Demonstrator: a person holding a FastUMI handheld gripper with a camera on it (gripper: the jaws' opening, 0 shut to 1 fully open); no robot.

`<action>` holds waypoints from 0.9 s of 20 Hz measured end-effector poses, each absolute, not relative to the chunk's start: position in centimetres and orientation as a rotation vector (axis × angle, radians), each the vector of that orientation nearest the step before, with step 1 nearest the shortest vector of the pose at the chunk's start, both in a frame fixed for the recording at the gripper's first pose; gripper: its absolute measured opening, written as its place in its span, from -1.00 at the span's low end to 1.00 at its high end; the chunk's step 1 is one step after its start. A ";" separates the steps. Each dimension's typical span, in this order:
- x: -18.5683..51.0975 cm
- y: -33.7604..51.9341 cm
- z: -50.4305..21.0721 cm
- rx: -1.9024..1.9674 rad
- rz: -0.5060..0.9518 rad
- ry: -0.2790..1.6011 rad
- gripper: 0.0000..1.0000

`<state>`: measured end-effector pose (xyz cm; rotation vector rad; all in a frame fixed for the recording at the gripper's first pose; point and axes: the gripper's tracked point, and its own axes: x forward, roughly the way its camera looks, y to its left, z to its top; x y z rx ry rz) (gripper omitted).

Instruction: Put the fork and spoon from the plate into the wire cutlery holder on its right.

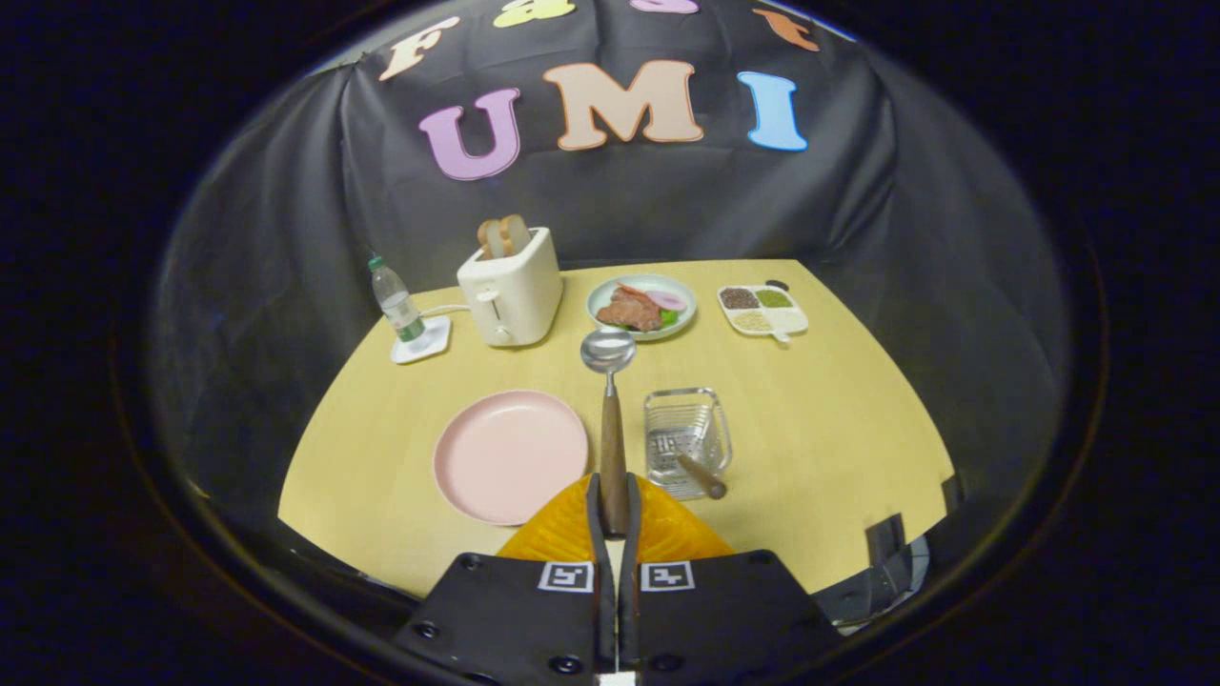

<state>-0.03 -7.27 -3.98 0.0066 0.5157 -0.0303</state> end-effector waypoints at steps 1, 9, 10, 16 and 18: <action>-0.3 -8.0 -4.0 0.004 -0.030 0.543 -0.92; -2.1 -12.6 -6.1 0.024 -0.063 0.788 -0.92; -1.9 -13.0 -6.3 0.020 -0.065 0.812 -0.92; -1.0 -13.3 -7.4 0.020 -0.042 0.952 -0.90; -0.5 -13.1 -7.5 0.018 -0.035 0.973 -0.86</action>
